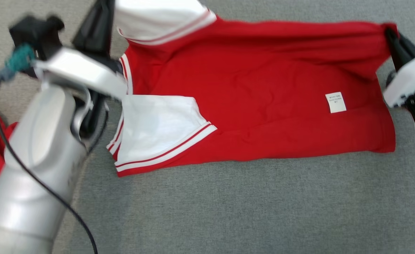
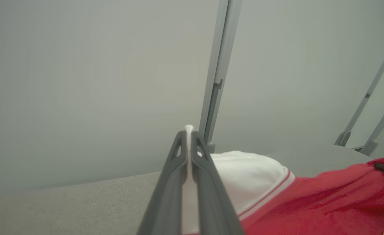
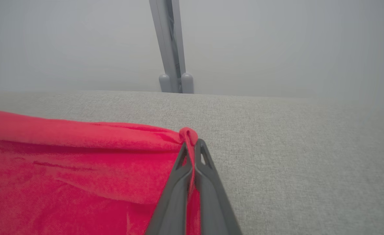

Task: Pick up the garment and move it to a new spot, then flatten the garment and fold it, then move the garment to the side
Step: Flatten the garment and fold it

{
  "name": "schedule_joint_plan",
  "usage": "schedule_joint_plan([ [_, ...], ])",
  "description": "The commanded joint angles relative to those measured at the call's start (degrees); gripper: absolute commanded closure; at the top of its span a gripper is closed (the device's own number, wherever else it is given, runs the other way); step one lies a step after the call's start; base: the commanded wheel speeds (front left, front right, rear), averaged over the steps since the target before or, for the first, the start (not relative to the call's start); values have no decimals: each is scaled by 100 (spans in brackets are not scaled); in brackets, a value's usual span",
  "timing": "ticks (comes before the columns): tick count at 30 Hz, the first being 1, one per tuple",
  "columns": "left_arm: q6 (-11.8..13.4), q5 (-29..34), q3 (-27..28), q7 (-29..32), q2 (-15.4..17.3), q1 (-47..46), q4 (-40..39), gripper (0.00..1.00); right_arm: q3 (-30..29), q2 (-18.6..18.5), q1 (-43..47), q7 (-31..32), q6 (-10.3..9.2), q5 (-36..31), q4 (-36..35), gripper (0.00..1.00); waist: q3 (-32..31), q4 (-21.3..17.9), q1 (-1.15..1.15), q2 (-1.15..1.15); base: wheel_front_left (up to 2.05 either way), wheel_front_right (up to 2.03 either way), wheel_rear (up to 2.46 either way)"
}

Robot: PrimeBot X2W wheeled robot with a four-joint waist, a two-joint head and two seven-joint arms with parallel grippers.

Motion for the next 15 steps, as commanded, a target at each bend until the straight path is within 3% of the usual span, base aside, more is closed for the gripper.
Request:
schedule_joint_plan([
  [1,79,-66,98,-30,74,423,-437,100,120,-192,264,-83,0,200,-151,100,-134,104,0,0,0,0,0],
  [8,391,-440,166,122,134,1972,-1887,100,515,-679,947,-235,0,732,-553,100,-301,255,0,0,0,0,0],
  [15,625,-599,100,296,214,2820,-2691,100,711,-881,1291,-488,0,945,-710,100,-314,313,0,0,0,0,0],
])
